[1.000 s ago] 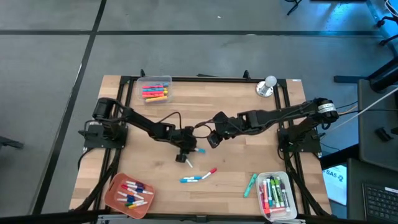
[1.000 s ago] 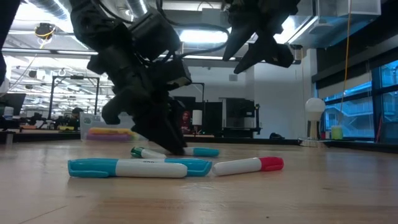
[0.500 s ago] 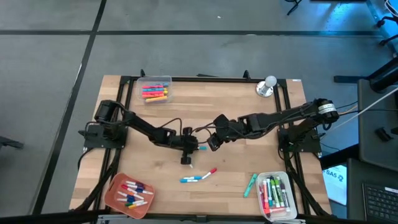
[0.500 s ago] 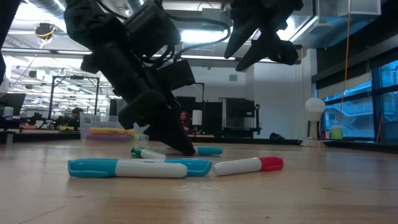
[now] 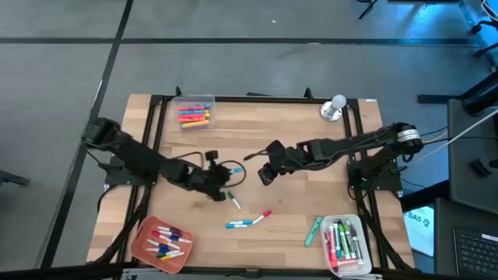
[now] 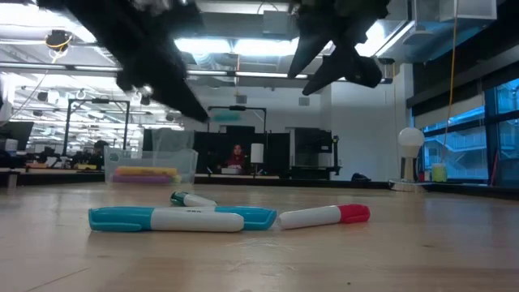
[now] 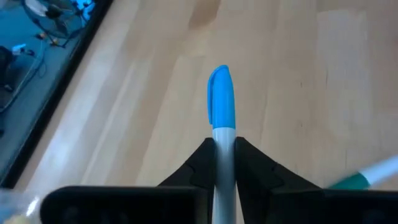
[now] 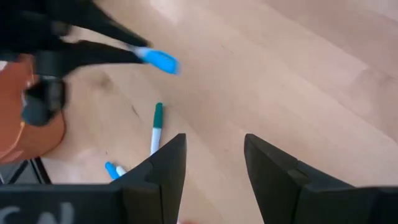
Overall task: Pick & Place Markers
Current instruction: Put the bottom center pitch blue pen into the orange bin
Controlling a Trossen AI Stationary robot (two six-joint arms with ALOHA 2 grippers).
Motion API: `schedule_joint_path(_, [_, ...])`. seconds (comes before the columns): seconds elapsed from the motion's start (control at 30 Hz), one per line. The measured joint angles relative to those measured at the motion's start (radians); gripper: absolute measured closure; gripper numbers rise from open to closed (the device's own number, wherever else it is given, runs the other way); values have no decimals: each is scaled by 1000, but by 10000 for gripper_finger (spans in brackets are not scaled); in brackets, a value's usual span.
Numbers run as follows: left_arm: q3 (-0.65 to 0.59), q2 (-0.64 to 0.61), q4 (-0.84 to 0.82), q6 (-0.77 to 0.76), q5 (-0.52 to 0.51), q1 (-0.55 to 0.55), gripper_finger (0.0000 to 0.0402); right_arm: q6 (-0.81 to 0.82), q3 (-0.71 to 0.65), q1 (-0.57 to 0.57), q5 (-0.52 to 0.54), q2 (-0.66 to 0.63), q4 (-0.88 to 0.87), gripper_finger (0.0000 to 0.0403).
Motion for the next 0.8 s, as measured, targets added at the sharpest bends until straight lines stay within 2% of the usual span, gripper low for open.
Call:
schedule_joint_path(0.17, [0,-165,-184,-93,2,-36,366,-28,0,-26,-34,0,35,240])
schedule_joint_path(0.23, [1,-223,-246,-110,61,-62,367,-42,0,-37,-58,0,49,240])
schedule_joint_path(0.37, [1,-316,-331,-127,251,-130,363,-71,0,-50,-70,0,70,240])
schedule_joint_path(0.5, [-2,-350,-363,-276,551,-197,363,-71,0,-55,-71,0,83,240])
schedule_joint_path(0.57, [-33,-346,-333,-340,644,-252,366,-72,0,-55,-81,0,90,240])
schedule_joint_path(0.67, [-88,-331,-299,-410,686,-367,367,-71,0,-55,-82,0,93,240])
schedule_joint_path(0.8, [-95,-330,-212,-544,690,-483,361,-41,0,-51,-97,0,92,240])
